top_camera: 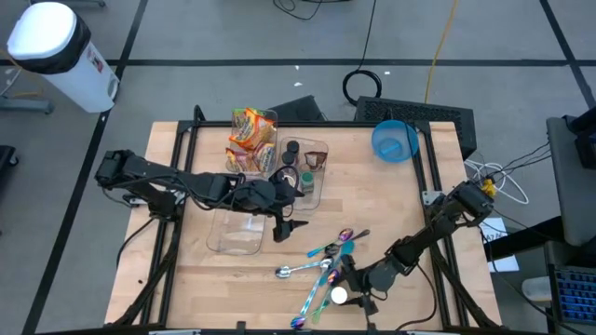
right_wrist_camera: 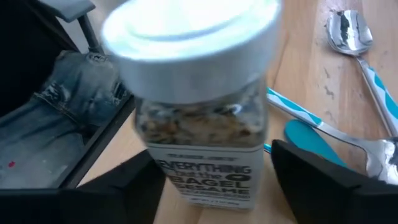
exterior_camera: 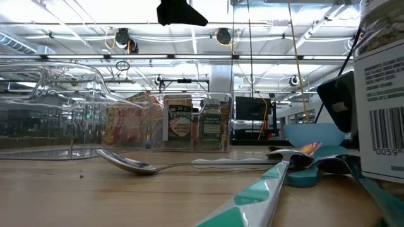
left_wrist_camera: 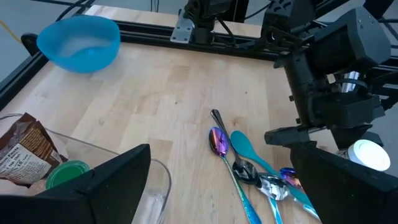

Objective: Pick & Place Food Item
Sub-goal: Put the white spice bottle into the middle transparent bin

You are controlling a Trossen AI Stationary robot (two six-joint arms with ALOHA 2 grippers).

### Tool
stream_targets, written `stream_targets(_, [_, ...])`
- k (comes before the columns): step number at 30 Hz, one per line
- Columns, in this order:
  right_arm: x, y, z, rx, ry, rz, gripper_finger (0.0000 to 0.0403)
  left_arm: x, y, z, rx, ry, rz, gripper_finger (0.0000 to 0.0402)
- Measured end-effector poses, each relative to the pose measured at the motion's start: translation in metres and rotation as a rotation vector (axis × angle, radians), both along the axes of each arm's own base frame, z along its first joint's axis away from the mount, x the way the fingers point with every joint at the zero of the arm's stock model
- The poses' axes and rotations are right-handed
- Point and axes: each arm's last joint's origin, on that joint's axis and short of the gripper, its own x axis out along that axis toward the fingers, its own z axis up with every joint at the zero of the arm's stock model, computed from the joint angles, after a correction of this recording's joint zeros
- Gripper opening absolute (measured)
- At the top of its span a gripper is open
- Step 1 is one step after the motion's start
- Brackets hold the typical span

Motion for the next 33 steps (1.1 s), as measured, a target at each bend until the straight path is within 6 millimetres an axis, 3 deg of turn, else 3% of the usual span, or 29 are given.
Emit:
stream_targets(4, [0.000, 0.000, 0.001, -0.007, -0.009, 0.004, 0.0191, 0.000, 0.000, 0.000, 0.000, 0.000, 0.000, 0.0395])
stream_targets(9, [-0.002, -0.002, 0.010, -0.002, 0.009, 0.001, 0.0189, 0.000, 0.000, 0.000, -0.051, -0.003, 0.028, 0.0395])
stream_targets(15, [-0.012, -0.017, 0.055, -0.021, -0.018, -0.106, 0.0189, 0.000, 0.000, 0.000, -0.110, -0.005, 0.041, 0.0395])
stream_targets(19, [-0.012, -0.044, 0.083, -0.132, -0.080, -0.227, 0.0189, 0.002, 0.003, 0.005, -0.131, -0.023, 0.028, 0.0395])
stream_targets(22, [-0.004, -0.070, 0.092, -0.167, -0.086, -0.301, 0.0189, 0.003, 0.009, 0.018, -0.152, -0.006, 0.020, 0.0395])
stream_targets(27, [0.015, -0.114, 0.094, -0.183, -0.064, -0.380, 0.0189, 0.009, 0.011, 0.025, -0.044, 0.084, 0.006, 0.0395])
stream_targets(33, [0.033, -0.155, 0.091, -0.113, -0.068, -0.422, 0.0189, 0.025, 0.004, 0.007, 0.041, 0.146, -0.092, 0.0395])
